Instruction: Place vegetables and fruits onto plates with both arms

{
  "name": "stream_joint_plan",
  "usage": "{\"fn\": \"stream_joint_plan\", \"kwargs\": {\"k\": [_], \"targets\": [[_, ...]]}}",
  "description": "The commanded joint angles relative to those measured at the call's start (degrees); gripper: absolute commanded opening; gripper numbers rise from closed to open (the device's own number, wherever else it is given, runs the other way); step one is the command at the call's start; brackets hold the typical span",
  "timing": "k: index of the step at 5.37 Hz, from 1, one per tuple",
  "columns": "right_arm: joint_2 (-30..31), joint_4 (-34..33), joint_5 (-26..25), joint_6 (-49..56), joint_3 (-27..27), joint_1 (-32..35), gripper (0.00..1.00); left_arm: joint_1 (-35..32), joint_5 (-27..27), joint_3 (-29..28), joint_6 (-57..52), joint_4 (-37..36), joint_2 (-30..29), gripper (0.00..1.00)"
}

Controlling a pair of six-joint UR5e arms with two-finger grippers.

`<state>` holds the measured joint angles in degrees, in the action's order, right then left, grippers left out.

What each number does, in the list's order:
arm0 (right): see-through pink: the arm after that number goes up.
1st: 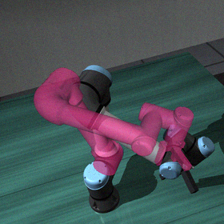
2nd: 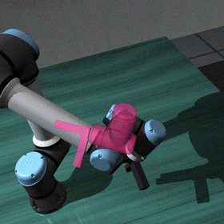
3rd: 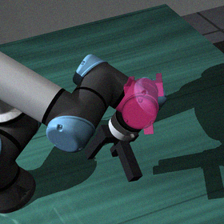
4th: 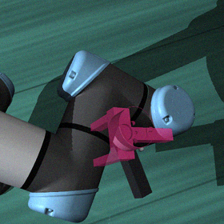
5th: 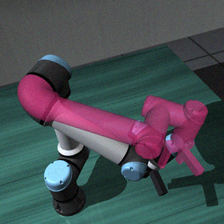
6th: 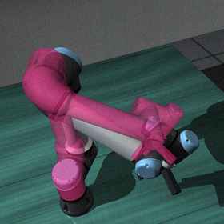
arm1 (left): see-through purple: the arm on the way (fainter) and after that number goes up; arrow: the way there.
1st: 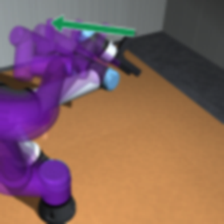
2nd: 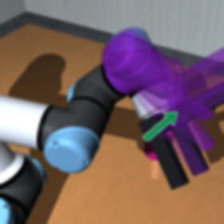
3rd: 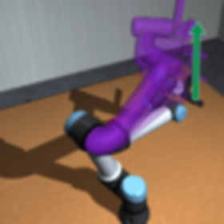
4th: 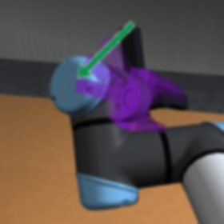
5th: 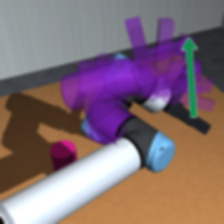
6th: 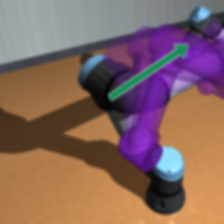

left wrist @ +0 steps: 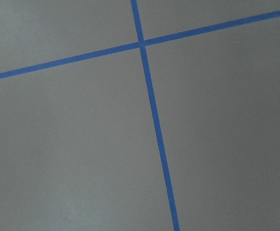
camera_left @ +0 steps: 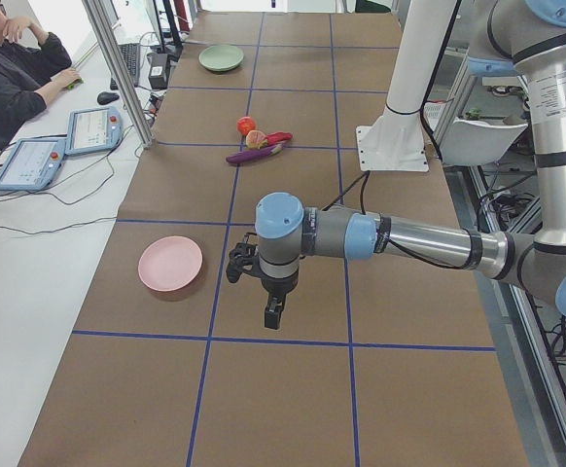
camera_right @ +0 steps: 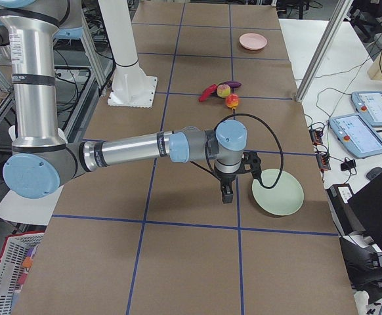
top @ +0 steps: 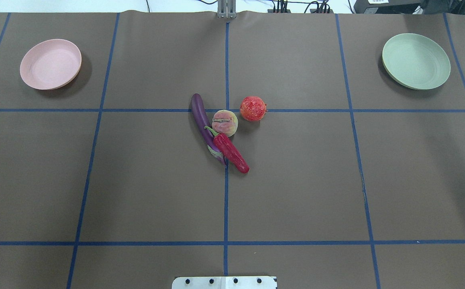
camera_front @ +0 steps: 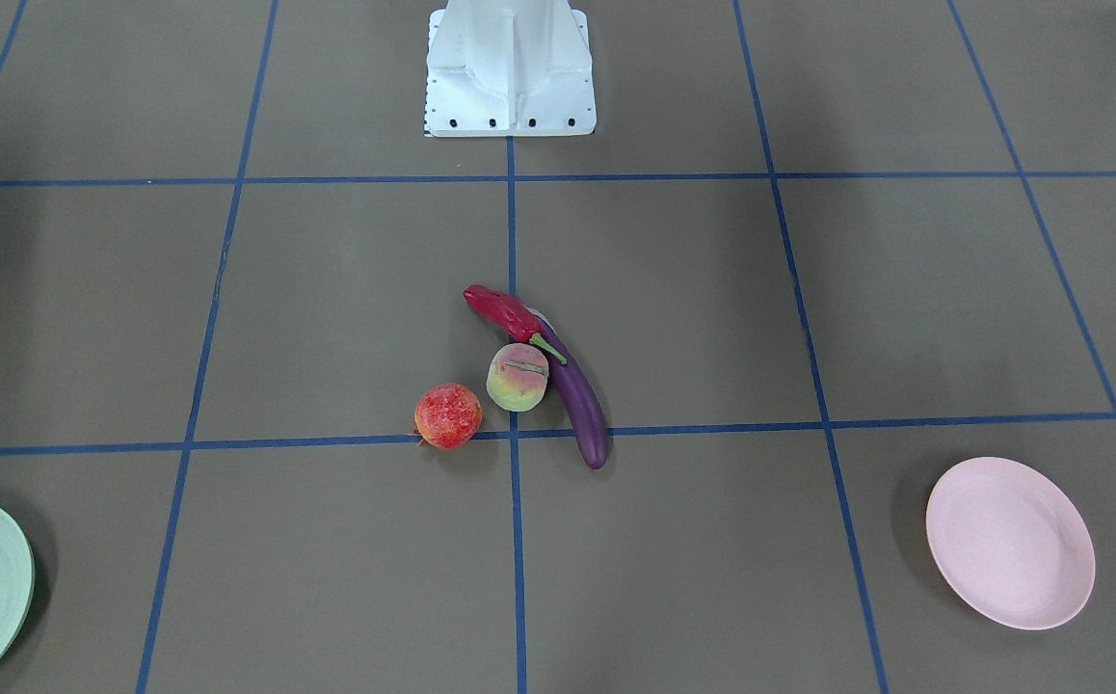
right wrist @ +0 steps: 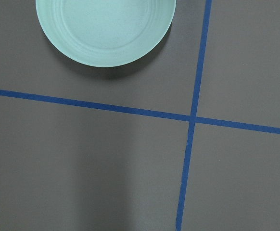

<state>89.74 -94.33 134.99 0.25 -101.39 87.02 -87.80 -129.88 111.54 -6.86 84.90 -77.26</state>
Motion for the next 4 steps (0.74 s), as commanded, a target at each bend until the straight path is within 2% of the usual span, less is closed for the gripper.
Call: {"fn": "stream_joint_plan", "kwargs": {"k": [1, 2, 3, 4], "targets": [[-0.3, 0.0, 0.0, 0.1, -0.3, -0.8, 1.00, 0.3, -0.1, 0.3, 0.0, 0.0, 0.0, 1.00], [-0.9, 2.2, 0.9, -2.2, -0.8, -2.4, 1.00, 0.4, 0.0, 0.3, 0.0, 0.0, -0.2, 1.00], [-4.5, 3.7, 1.8, -6.4, -1.6, -6.0, 1.00, 0.4, 0.0, 0.3, 0.1, 0.1, -0.5, 1.00], [-13.1, 3.7, 1.0, -14.2, -1.1, -12.5, 1.00, 0.5, -0.1, 0.0, 0.2, 0.1, -0.5, 1.00]]}}
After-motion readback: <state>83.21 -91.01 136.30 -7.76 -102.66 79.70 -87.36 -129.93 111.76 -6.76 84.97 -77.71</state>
